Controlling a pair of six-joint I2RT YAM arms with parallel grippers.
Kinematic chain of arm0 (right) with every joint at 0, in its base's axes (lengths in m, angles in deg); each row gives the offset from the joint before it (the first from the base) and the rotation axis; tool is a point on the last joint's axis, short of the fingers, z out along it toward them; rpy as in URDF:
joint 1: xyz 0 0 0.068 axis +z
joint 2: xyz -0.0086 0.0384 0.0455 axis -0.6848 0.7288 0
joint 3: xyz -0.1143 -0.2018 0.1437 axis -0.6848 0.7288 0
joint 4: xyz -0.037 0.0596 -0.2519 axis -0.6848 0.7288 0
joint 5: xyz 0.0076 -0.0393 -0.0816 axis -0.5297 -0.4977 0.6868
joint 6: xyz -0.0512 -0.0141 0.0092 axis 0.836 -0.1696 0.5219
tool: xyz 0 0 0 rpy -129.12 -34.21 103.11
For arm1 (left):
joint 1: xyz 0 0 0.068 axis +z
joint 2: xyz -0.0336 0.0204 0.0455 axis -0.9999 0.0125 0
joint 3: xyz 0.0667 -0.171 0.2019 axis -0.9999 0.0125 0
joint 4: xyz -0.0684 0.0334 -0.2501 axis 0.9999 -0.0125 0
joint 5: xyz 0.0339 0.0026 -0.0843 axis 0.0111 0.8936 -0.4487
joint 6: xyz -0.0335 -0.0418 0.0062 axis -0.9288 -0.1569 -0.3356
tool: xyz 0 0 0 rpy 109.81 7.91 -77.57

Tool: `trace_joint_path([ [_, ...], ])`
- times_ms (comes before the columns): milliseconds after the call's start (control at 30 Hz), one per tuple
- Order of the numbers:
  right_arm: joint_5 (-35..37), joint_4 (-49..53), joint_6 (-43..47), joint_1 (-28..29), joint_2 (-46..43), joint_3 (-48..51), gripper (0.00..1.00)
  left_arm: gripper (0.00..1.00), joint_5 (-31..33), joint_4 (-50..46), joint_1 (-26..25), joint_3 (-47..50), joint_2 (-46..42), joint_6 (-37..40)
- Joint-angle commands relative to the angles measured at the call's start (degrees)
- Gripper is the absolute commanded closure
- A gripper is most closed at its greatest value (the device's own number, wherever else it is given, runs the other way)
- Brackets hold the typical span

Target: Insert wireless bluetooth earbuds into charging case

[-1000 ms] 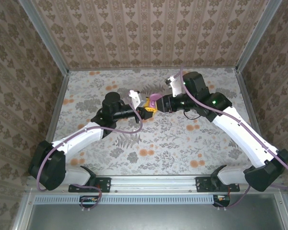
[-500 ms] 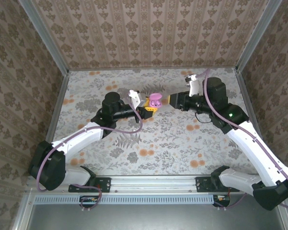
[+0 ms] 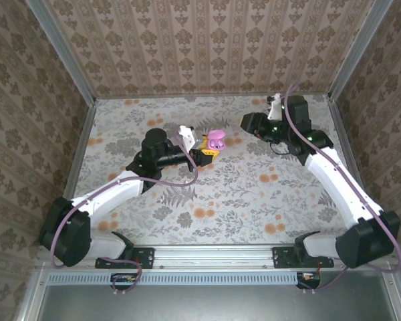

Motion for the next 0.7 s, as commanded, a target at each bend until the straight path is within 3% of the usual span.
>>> trace_joint_path([
  [0,-8.1,-2.4,-4.0,0.1,2.9,-4.7,0.52,0.77,-1.9,1.0,0.1,-1.3,-1.2,-0.6],
  [667,-13.2,-0.3,-2.4,2.2,9.7,-8.7,0.49,0.77,-1.7,1.0,0.0,-2.6,0.0,-0.6],
])
